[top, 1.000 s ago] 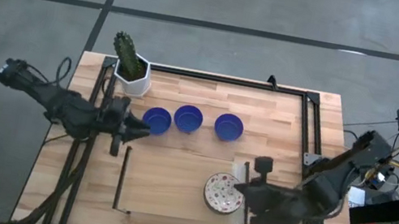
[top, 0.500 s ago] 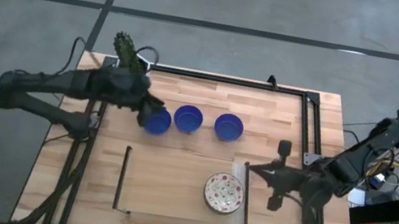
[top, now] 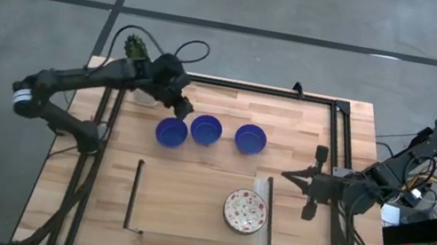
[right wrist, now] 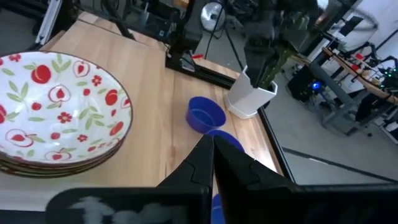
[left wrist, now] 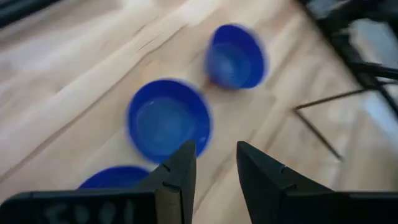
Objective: Pick & Place Mini bowls
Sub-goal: Put the left blue bowl on the shelf
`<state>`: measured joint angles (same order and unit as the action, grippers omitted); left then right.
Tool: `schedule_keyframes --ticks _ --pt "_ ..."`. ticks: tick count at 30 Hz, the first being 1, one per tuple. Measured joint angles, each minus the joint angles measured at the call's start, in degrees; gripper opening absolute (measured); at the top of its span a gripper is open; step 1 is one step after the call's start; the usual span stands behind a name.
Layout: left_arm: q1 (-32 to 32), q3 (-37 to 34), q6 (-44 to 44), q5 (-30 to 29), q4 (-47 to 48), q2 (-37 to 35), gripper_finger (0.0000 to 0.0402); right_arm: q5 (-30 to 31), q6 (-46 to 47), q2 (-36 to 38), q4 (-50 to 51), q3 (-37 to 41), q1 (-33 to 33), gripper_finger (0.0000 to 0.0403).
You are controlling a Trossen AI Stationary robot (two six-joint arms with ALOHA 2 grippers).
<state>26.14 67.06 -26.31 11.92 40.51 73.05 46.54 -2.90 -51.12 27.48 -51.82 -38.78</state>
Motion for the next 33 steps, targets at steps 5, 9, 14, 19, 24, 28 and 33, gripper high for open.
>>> schedule_keyframes --ticks 5,9,14,19,24,28,33 --pt "2.92 5.08 4.6 1.48 7.53 6.52 0.0108 -0.01 0.07 0.5 0.16 0.82 0.06 0.0008" --pt "3.71 7.83 10.73 1.16 12.92 10.51 0.0108 -0.02 -0.06 0.47 0.2 1.82 0.06 0.0008" --pt "3.64 7.85 15.8 3.66 18.05 13.42 0.0111 -0.02 -0.06 0.49 0.23 3.51 0.06 0.0008" --pt "3.63 7.79 21.09 3.32 22.08 15.31 0.0132 0.0 -0.11 0.49 0.18 3.68 0.1 0.0008" --pt "1.85 7.7 27.26 -3.28 22.03 16.33 0.0157 0.0 -0.2 0.49 0.18 3.68 0.1 0.0008" --pt "0.14 7.7 30.44 -12.57 21.9 16.35 0.0163 0.0 -0.15 0.49 0.18 3.68 0.1 0.0009" --pt "-0.05 7.7 35.53 -13.07 24.38 17.12 0.0163 0.0 -0.31 0.49 0.11 3.68 0.43 0.0008"
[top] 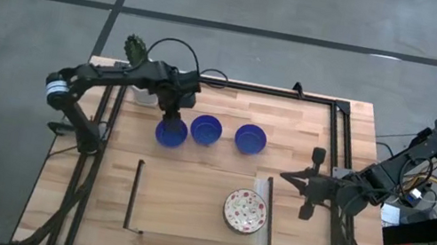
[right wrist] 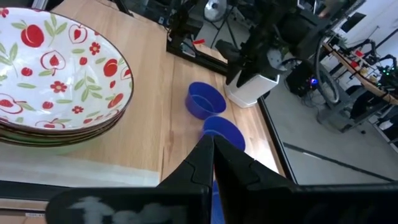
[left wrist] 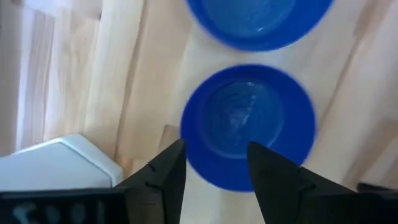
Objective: Pick & Place Mini bowls
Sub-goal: Put the left blue bowl on the shelf
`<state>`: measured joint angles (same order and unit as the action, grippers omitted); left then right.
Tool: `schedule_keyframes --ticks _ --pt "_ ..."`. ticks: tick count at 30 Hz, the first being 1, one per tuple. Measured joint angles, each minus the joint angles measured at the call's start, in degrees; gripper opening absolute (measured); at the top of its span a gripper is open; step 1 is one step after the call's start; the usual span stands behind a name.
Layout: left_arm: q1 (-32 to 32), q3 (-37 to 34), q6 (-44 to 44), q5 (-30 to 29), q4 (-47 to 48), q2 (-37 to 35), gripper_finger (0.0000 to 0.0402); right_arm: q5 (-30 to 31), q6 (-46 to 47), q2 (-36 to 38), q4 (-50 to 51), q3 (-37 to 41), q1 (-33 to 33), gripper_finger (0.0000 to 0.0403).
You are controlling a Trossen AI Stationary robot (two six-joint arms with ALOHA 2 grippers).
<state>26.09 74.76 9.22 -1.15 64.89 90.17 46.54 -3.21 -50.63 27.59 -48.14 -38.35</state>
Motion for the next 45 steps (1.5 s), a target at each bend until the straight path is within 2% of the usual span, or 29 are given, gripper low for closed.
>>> schedule_keyframes --ticks 13,34,38,42,45 --pt "0.43 -0.98 3.97 -0.04 -0.84 5.66 0.0163 -0.04 1.24 0.0 0.03 -0.02 0.68 0.0009" --pt "0.46 -0.98 7.49 -3.3 -3.42 13.25 0.016 -0.17 1.72 -0.09 0.47 0.39 0.66 0.0008" --pt "0.46 -0.98 7.53 -3.3 -3.87 13.18 0.0116 -0.17 1.71 -0.09 0.46 0.39 0.66 0.0008" --pt "0.44 -0.96 8.31 -5.41 -5.14 12.96 0.0027 -0.11 1.73 -0.09 0.44 0.39 0.68 0.0008" --pt "0.46 -0.91 9.39 -8.81 -5.49 12.96 0.0007 -0.09 1.73 -0.09 0.34 0.39 0.68 0.0008"
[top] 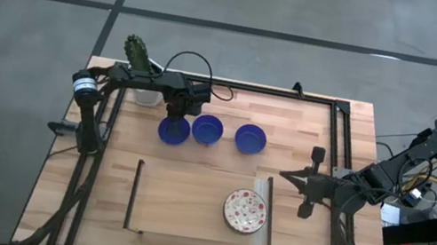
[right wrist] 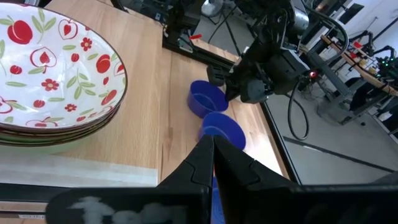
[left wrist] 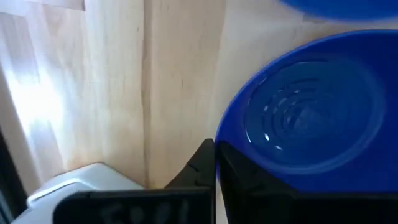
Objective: Pick & Place Mini bowls
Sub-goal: Put the left blue bowl on the shelf
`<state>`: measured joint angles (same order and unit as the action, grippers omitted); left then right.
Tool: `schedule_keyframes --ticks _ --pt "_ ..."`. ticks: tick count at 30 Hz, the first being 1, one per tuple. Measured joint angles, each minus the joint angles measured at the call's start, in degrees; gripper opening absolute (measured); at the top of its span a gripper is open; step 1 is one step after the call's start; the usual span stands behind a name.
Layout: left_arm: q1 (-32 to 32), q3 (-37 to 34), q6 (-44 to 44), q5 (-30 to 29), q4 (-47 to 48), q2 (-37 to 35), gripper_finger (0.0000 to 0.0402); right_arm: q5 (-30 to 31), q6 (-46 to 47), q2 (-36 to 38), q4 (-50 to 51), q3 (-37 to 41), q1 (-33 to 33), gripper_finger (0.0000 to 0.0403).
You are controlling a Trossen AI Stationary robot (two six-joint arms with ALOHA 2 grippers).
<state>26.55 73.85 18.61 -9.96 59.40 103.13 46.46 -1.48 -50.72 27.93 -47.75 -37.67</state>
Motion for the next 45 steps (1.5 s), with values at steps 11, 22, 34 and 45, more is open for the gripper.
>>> schedule_keyframes --ticks 11,22,34,45 --pt "0.01 5.86 0.77 -1.24 8.9 -2.89 0.0 0.07 0.32 0.0 -0.47 0.02 0.0 0.0008" --pt "-0.04 17.88 0.16 2.77 18.46 -3.32 0.0 0.2 1.12 0.0 -0.44 0.04 0.0 0.0008" --pt "-0.31 25.39 -3.76 6.52 25.56 -3.56 0.0 0.18 -0.23 0.0 -0.36 0.03 0.0 0.0008" --pt "-1.69 33.08 -10.46 20.27 30.65 -3.73 0.0 0.17 -1.52 0.0 -0.31 0.03 0.0 0.0008"
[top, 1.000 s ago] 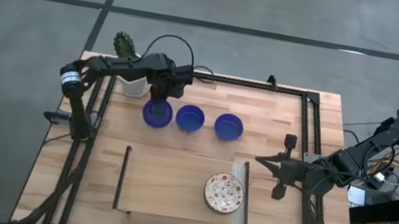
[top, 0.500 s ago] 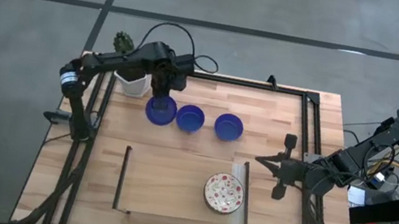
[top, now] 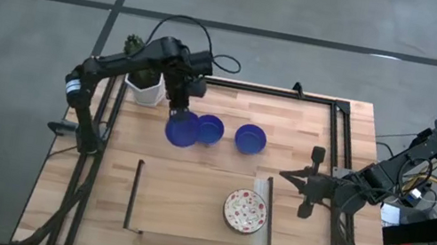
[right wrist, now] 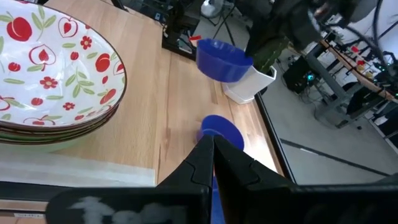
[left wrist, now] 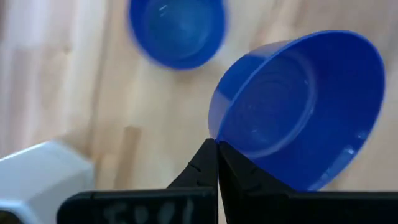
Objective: Pick & Place Mini bowls
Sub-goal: Put the left blue bowl on the shelf
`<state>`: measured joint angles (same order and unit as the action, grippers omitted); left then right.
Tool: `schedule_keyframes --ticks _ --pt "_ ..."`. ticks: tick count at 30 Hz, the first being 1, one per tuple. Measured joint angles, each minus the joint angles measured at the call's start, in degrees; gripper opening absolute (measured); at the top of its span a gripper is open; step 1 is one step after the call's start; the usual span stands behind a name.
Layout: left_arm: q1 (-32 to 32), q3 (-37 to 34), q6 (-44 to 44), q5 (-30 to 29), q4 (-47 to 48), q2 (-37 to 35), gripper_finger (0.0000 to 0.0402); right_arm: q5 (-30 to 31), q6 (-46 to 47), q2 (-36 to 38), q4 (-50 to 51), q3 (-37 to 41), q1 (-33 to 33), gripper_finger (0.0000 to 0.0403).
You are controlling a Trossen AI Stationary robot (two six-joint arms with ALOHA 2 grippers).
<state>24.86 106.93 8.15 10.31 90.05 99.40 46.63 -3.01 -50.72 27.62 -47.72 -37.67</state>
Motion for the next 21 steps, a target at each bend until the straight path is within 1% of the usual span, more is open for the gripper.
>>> schedule_keyframes --ticks 3,9,21 --pt "-0.92 1.83 -2.0 3.76 0.0 -0.03 0.0 -0.02 0.02 0.0 0.04 0.0 0.0 0.0008" --pt "-4.83 3.15 -6.29 7.84 -0.01 -0.15 0.0 -0.02 0.02 0.0 0.1 0.02 0.0 0.0008" --pt "-17.7 2.66 -16.89 8.92 -0.01 -0.23 0.0 -0.13 1.81 0.0 0.91 0.17 -0.04 0.0008"
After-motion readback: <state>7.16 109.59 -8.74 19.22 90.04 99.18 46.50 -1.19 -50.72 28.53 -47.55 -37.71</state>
